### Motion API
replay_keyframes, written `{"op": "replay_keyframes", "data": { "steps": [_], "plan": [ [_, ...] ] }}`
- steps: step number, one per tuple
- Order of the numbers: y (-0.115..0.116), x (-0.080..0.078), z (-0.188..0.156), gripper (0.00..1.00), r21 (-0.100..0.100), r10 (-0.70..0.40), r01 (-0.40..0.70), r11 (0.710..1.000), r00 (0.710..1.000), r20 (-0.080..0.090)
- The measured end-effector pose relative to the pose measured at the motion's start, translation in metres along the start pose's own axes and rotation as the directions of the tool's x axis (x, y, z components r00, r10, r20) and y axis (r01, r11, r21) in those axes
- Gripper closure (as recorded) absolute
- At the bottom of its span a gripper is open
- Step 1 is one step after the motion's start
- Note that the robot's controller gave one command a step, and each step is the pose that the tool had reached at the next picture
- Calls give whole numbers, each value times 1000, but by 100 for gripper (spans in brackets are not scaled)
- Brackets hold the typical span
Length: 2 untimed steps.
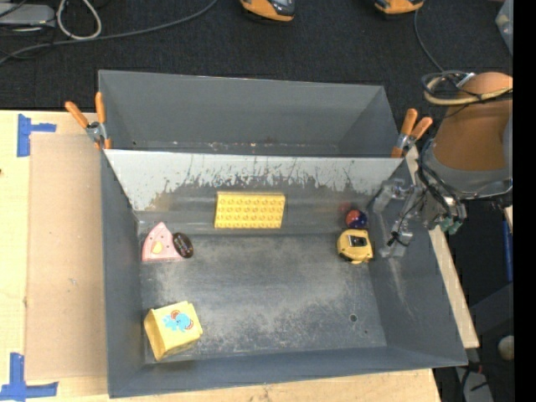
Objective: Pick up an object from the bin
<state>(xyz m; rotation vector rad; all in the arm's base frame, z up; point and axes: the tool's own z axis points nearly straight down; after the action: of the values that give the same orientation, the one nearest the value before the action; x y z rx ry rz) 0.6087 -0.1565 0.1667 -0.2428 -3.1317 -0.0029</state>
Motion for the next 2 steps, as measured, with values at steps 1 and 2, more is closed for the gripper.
{"op": "replay_keyframes", "data": {
  "steps": [1,2],
  "plan": [
    [2,2,11,0,-1,216,-216,976,976,2],
    [-3,5,71,0,0,133,-133,991,991,-10]
  ]
}}
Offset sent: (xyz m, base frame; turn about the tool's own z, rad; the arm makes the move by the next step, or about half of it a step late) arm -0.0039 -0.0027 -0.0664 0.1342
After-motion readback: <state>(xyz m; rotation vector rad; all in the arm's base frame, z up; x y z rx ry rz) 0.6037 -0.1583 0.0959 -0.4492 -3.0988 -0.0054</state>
